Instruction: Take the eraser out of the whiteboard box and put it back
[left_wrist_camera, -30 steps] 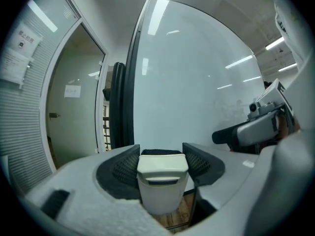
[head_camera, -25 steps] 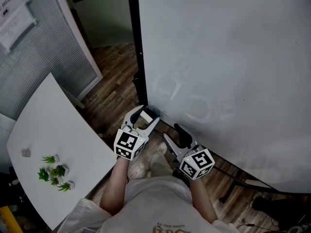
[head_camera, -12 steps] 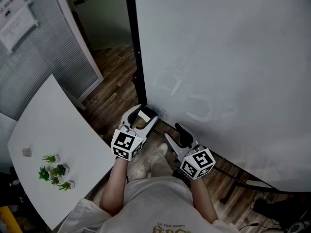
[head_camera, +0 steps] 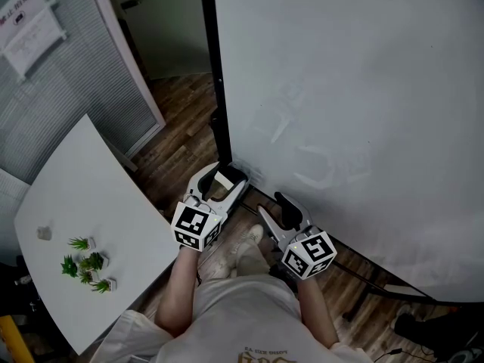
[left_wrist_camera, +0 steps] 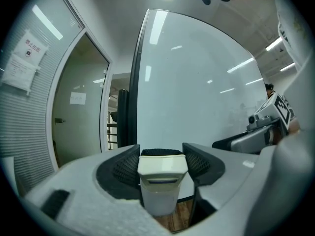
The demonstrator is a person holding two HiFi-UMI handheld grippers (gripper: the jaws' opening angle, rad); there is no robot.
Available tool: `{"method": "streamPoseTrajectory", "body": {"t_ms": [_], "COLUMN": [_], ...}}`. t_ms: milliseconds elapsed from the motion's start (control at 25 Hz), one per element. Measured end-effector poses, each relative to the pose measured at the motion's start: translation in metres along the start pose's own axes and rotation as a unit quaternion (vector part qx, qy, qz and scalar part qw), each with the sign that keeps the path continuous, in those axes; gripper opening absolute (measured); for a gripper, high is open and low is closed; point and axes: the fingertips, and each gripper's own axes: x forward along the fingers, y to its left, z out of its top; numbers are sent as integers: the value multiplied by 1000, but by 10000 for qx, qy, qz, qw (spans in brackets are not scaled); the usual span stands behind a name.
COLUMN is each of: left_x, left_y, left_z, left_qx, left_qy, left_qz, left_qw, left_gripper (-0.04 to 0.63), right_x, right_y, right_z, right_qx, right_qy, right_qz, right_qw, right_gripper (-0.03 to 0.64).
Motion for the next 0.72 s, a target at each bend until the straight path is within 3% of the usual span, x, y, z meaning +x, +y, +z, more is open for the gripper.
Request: {"method": "streamPoseTrajectory", "body": {"t_ms": [720], "left_x": [-19], "left_y": [0], "left_z": [14], "left_qx": [1], "left_qy": [-232], "left_qz": [200], "left_qw": [9995], "left_gripper": [270], "right_x": [-12], "right_y": [6], "right_z": [3], "right_qx": [-31], "right_qy": [-118], "right_qz": [-28], "right_qw": [9999], "right_gripper": [222]}}
